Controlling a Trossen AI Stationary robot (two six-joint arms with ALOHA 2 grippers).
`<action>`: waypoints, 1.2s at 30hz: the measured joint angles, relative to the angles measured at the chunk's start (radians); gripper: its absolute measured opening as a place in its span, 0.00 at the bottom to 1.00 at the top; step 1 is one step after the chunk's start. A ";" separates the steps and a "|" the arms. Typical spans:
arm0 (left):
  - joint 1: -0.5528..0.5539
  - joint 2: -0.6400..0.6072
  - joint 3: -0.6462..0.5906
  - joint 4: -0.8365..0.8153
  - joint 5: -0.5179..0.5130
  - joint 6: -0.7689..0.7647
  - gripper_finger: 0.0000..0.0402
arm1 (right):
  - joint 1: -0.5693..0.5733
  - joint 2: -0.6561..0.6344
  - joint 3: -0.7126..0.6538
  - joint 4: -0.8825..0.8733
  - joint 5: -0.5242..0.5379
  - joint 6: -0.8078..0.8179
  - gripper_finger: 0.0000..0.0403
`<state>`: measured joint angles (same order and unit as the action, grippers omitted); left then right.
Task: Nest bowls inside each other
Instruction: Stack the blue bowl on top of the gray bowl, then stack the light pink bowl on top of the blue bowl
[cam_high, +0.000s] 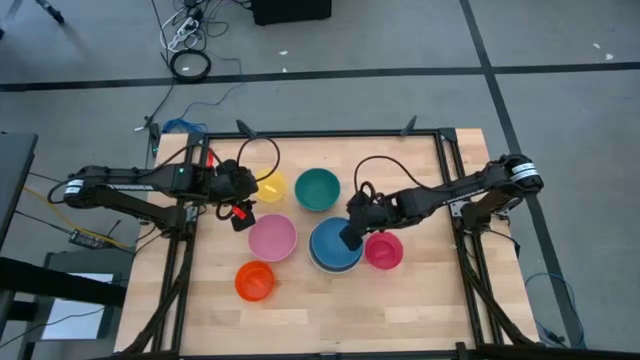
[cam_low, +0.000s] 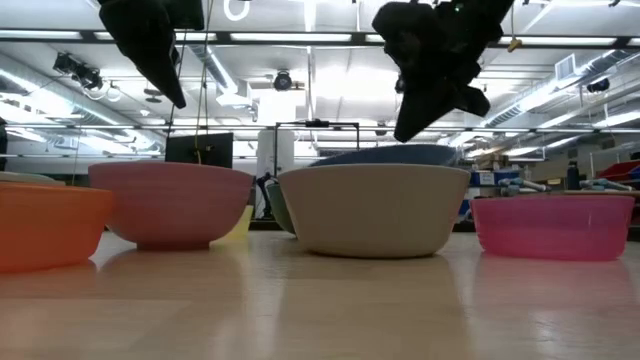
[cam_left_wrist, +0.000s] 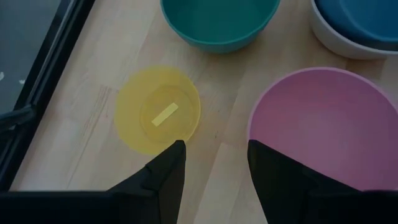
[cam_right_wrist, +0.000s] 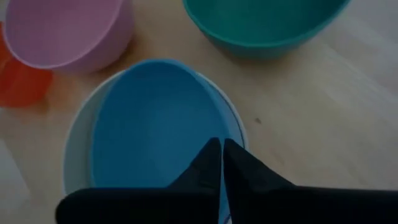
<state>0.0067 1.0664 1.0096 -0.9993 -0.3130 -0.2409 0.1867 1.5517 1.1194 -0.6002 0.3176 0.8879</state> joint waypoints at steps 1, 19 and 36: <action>0.000 0.000 0.000 0.000 0.000 0.000 0.45 | 0.000 0.000 -0.006 0.002 0.000 0.003 0.01; -0.025 0.001 0.000 -0.159 0.122 -0.160 0.45 | 0.125 -0.260 0.051 -0.185 0.480 -0.078 0.02; -0.146 0.116 -0.193 0.082 0.079 -0.765 0.45 | 0.172 -0.255 0.052 -0.441 0.450 0.127 0.42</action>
<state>-0.1394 1.1823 0.8166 -0.9171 -0.2340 -1.0064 0.3590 1.2970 1.1713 -1.0412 0.7678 1.0151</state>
